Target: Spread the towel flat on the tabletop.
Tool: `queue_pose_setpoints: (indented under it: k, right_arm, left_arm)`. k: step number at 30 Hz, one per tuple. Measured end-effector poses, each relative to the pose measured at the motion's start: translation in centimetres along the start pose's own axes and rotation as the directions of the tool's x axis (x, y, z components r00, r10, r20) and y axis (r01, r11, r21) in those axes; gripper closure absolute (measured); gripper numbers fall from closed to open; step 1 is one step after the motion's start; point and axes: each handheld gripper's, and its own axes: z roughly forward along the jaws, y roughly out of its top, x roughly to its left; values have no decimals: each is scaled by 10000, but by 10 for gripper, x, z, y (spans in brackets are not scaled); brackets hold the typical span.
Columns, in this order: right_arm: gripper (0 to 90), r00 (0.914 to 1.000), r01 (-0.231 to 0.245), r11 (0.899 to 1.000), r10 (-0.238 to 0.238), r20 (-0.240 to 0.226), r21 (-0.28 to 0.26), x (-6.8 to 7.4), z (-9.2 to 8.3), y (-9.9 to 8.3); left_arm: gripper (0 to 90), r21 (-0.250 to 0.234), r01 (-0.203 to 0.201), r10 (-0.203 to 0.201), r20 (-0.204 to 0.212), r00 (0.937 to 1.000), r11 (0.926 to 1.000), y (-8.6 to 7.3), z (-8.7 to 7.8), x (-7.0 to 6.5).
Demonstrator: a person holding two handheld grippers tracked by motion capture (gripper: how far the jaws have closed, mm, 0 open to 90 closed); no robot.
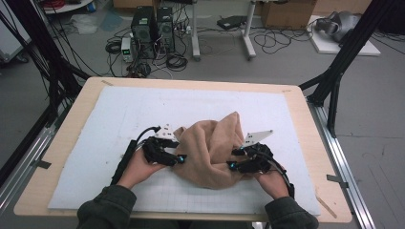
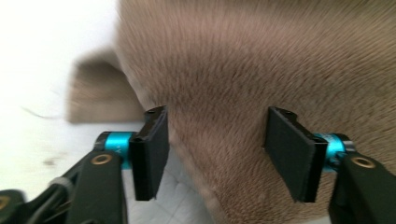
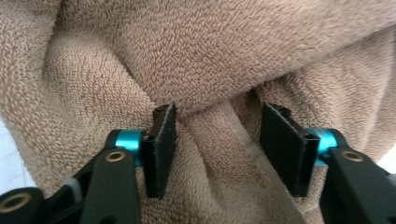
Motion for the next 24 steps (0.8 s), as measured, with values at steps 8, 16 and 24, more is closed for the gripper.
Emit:
queue_pose_setpoints:
  k: [8,16,24]
  right_arm:
    - [777,9984,482,9988,-480,-287,65,13,1,-4]
    - [812,9970,553,9984,-545,-541,131,14,-8,4]
    - [817,9970,723,9973,-718,-291,142,16,-22,19]
  left_arm:
    - [736,761,-488,489,11,9988,9959,-1,15,-9]
    - [807,682,-575,604,-417,9973,9960,-2,-3,-8]
    - [813,-530,3,-43,-738,9973,9986,-5,-43,2]
